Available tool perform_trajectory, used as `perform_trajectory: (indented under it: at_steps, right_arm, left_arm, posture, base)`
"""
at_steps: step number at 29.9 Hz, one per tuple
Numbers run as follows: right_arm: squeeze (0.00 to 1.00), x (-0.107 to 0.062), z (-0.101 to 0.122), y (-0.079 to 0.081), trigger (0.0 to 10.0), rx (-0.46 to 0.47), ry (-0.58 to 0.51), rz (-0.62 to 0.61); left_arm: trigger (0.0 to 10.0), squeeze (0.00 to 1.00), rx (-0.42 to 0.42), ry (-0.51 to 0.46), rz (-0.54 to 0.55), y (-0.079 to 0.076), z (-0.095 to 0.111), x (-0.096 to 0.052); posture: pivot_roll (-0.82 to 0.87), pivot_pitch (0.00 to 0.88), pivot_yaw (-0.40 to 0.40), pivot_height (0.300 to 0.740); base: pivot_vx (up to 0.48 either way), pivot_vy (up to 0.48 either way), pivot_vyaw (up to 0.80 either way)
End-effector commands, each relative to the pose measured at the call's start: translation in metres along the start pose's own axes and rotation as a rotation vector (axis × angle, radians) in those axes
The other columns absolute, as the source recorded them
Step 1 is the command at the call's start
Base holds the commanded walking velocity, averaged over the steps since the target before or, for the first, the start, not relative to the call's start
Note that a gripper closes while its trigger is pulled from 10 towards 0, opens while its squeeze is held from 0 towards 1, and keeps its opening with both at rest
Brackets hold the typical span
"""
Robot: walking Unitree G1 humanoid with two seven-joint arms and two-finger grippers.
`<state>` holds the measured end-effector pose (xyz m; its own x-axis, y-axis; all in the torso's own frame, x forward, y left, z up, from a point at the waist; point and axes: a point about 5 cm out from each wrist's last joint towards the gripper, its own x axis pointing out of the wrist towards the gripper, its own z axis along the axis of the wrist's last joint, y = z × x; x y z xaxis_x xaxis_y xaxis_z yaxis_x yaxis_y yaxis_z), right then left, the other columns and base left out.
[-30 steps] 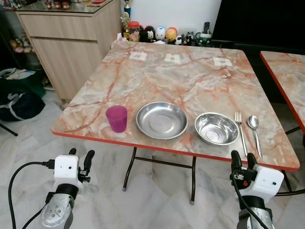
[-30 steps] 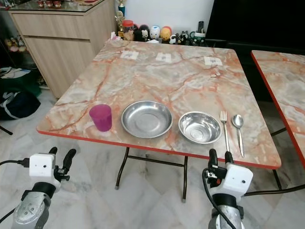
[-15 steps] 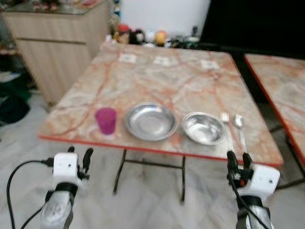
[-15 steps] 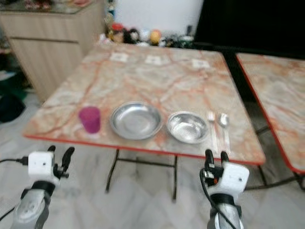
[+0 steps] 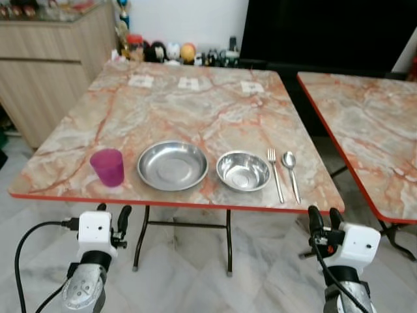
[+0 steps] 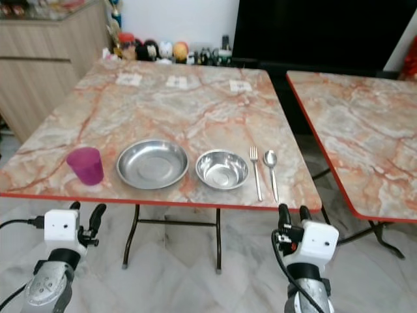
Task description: Setting the table
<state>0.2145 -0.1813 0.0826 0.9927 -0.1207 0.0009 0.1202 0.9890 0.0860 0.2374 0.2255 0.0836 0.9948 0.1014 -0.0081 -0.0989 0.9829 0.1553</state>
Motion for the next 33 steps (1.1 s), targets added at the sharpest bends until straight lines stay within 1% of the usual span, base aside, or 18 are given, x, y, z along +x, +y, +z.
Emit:
perform_trajectory:
  at_steps: [1, 5, 9, 15, 22, 33]
  right_arm:
    - [0.0, 0.002, 0.0003, 0.0028, 10.0, -0.003, 0.005, 0.015]
    - [0.0, 0.0014, 0.0007, 0.0054, 10.0, -0.016, 0.007, 0.037]
    - [0.0, -0.0015, -0.0029, 0.0005, 10.0, -0.014, 0.025, 0.018]
    - [0.0, -0.0017, -0.0033, -0.0015, 10.0, 0.004, 0.027, 0.002]
    - [0.0, -0.0012, -0.0037, 0.0005, 10.0, 0.009, 0.027, 0.004]
    - [0.0, 0.0027, -0.0046, 0.0031, 10.0, 0.022, 0.022, 0.002]
  left_arm:
    - [10.0, 0.0, -0.013, 0.004, 0.013, 0.002, 0.0017, 0.0006]
    - [10.0, 0.0, -0.009, 0.005, 0.014, 0.0022, 0.0023, 0.0009]
    - [10.0, 0.0, -0.012, 0.007, 0.017, 0.0026, 0.0026, 0.0008]
    - [10.0, 0.0, -0.013, 0.007, 0.016, 0.0027, 0.0042, 0.0019]
    - [10.0, 0.0, -0.01, 0.002, 0.011, 0.0033, 0.0064, 0.0034]
    - [10.0, 0.0, 0.028, -0.016, -0.015, 0.0027, 0.0117, 0.0051]
  posture:
    - [0.1, 0.0, -0.088, 0.74]
    - [0.11, 0.0, -0.087, 0.74]
    - [0.11, 0.0, -0.085, 0.74]
    - [0.11, 0.0, -0.078, 0.74]
    - [0.11, 0.002, -0.074, 0.74]
    - [0.12, 0.011, -0.067, 0.74]
  base:
    - [0.0, 0.48, 0.0]
    - [0.0, 0.48, 0.1]
    - [0.0, 0.48, 0.75]
    - [0.0, 0.48, 0.0]
    - [0.0, 0.466, 0.0]
    - [0.0, 0.026, 0.0]
